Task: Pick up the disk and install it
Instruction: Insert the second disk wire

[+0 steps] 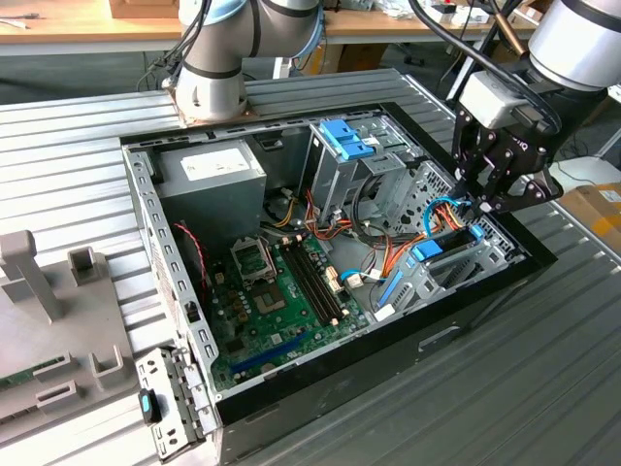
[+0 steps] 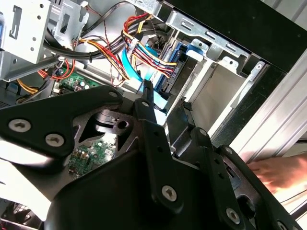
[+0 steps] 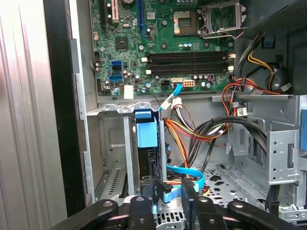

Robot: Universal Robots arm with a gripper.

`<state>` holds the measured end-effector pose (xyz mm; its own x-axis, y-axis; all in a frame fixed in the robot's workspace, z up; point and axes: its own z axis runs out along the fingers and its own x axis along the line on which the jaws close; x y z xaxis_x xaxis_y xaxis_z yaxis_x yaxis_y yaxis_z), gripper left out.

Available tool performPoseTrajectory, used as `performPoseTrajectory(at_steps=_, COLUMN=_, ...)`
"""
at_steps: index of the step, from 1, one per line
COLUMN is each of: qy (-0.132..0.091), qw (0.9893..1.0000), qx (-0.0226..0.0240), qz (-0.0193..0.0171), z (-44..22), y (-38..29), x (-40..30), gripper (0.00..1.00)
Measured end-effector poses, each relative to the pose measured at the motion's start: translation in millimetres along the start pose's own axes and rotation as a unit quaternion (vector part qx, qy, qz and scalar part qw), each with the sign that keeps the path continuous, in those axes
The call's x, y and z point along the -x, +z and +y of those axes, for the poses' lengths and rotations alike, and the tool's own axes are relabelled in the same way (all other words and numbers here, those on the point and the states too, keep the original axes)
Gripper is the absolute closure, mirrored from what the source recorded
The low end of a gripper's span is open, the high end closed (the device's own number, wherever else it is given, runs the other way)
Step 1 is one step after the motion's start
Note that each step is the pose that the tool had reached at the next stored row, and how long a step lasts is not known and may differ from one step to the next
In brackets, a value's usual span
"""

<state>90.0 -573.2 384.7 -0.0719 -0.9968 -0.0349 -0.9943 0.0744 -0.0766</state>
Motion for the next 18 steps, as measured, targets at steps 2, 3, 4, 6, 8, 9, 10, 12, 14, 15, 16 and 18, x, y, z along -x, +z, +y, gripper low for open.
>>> performPoseTrajectory(at_steps=2, qy=0.0, qw=1.0, qx=0.0, qz=-0.0001, z=0.0, y=0.0, x=0.0, gripper=0.69)
performPoseTrajectory(at_steps=3, qy=-0.001, qw=1.0, qx=0.0, qz=-0.0001, z=0.0, y=0.0, x=0.0, gripper=0.69)
performPoseTrajectory(at_steps=4, qy=-0.001, qw=1.0, qx=0.0, qz=-0.0001, z=0.0, y=0.0, x=0.0, gripper=0.69)
performPoseTrajectory(at_steps=6, qy=-0.001, qw=1.0, qx=0.0001, qz=-0.0002, z=0.1, y=1.7, x=-0.1, gripper=0.69)
performPoseTrajectory(at_steps=8, qy=-0.002, qw=1.0, qx=0.0001, qz=-0.0001, z=0.2, y=2.2, x=-0.1, gripper=0.69)
performPoseTrajectory(at_steps=9, qy=-0.002, qw=1.0, qx=0.0001, qz=-0.0001, z=0.2, y=2.3, x=-0.1, gripper=0.69)
performPoseTrajectory(at_steps=10, qy=-0.002, qw=1.0, qx=0.0001, qz=-0.0002, z=0.2, y=2.3, x=-0.1, gripper=0.69)
performPoseTrajectory(at_steps=12, qy=-0.002, qw=1.0, qx=0.0002, qz=-0.0002, z=0.2, y=2.3, x=-0.1, gripper=0.69)
performPoseTrajectory(at_steps=14, qy=-0.003, qw=1.0, qx=0.0002, qz=-0.0002, z=0.2, y=2.3, x=-0.1, gripper=0.71)
performPoseTrajectory(at_steps=15, qy=-0.003, qw=1.0, qx=0.0002, qz=-0.0002, z=0.2, y=2.3, x=-0.1, gripper=0.78)
performPoseTrajectory(at_steps=16, qy=-0.003, qw=1.0, qx=0.0002, qz=-0.0003, z=0.2, y=2.3, x=-0.1, gripper=0.84)
performPoseTrajectory(at_steps=18, qy=-0.004, qw=1.0, qx=0.0003, qz=-0.0003, z=0.2, y=2.3, x=-0.1, gripper=0.84)
